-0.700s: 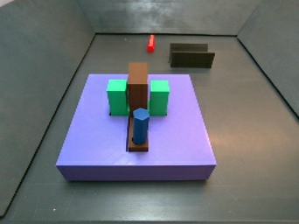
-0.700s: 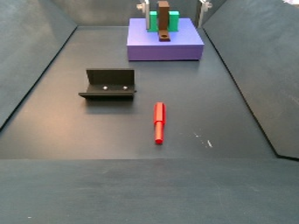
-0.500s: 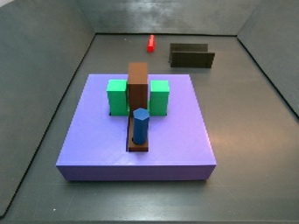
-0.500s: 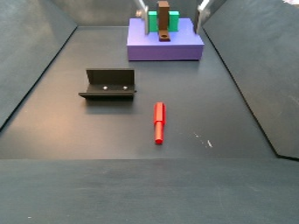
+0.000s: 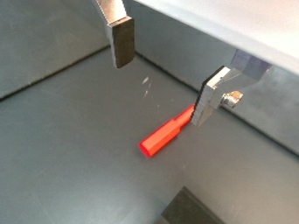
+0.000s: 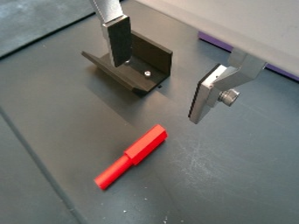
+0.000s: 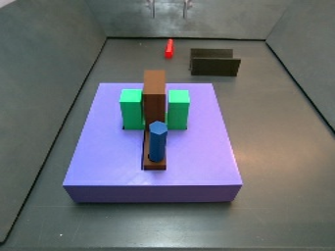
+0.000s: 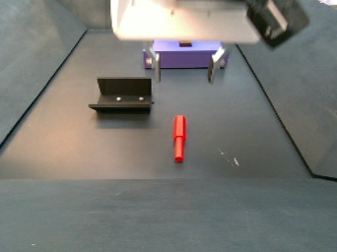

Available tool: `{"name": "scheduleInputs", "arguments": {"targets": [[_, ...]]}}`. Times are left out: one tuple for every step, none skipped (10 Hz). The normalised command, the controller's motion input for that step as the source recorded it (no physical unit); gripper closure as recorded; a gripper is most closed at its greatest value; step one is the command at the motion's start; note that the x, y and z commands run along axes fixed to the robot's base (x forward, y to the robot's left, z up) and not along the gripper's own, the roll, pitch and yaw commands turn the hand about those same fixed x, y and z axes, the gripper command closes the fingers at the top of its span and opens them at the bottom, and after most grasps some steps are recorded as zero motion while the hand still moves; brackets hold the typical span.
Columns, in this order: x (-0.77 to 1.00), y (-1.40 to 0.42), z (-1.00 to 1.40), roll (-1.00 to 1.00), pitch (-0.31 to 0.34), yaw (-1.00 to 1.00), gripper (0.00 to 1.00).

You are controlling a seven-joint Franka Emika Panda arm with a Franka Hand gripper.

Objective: Pick up the red object. Move up. Place the red object on the fixture. Regrasp the red object. Move to above the board. Insert the red object.
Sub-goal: Pick up the red object.

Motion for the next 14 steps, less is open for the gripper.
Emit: {"name": "scheduleInputs", "arguments": {"targets": [[0.1, 0.05, -0.28, -0.4, -0.247, -0.1, 0.0], [0.09, 0.05, -0.28, -0.39, -0.244, -0.1, 0.0], [0.12, 0.14, -0.36, -0.36, -0.223, -0.05, 0.0], [0.15, 0.29, -0.51, -0.25, -0.204, -0.06, 0.0], [0.14, 0.24, -0.71, -0.09, -0.194, -0.08, 0.0], [0.11, 0.19, -0.74, -0.08, -0.194, -0.04, 0.0], [0.0, 0.05, -0.66, -0.15, -0.211, -0.05, 0.0], [0.0, 0.0, -0.39, -0.3, -0.211, 0.0, 0.0], [0.0, -0.08, -0.28, -0.34, -0.241, 0.0, 0.0], [0.0, -0.09, -0.26, -0.33, -0.29, -0.03, 0.0], [0.0, -0.07, -0.27, -0.32, -0.3, -0.04, 0.0], [0.02, 0.0, -0.29, -0.33, -0.276, -0.06, 0.0], [0.01, 0.0, -0.36, -0.31, -0.25, -0.1, 0.0], [0.0, 0.0, -0.43, -0.28, -0.244, -0.11, 0.0]]}}
